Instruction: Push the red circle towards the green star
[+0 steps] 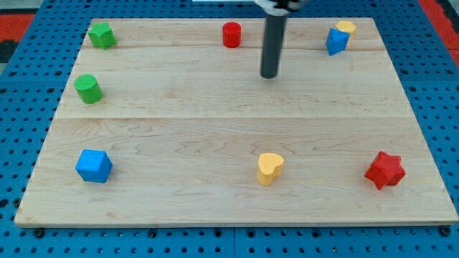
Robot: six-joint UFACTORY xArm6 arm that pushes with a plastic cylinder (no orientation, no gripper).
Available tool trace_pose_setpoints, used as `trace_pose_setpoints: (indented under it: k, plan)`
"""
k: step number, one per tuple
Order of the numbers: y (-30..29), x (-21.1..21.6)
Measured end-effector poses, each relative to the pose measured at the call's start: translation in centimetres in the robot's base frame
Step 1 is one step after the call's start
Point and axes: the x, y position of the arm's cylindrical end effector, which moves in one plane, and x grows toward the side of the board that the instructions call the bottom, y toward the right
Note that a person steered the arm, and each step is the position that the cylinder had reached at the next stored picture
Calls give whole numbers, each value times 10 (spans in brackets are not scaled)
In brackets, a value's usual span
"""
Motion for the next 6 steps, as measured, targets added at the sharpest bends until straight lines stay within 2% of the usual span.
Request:
trace_pose_setpoints:
  k: [2, 3, 4, 5, 6]
  plan:
    - [-16, -71]
    - [-16, -98]
    - [-42, -116]
    - [-126, -103]
    - [-186, -82]
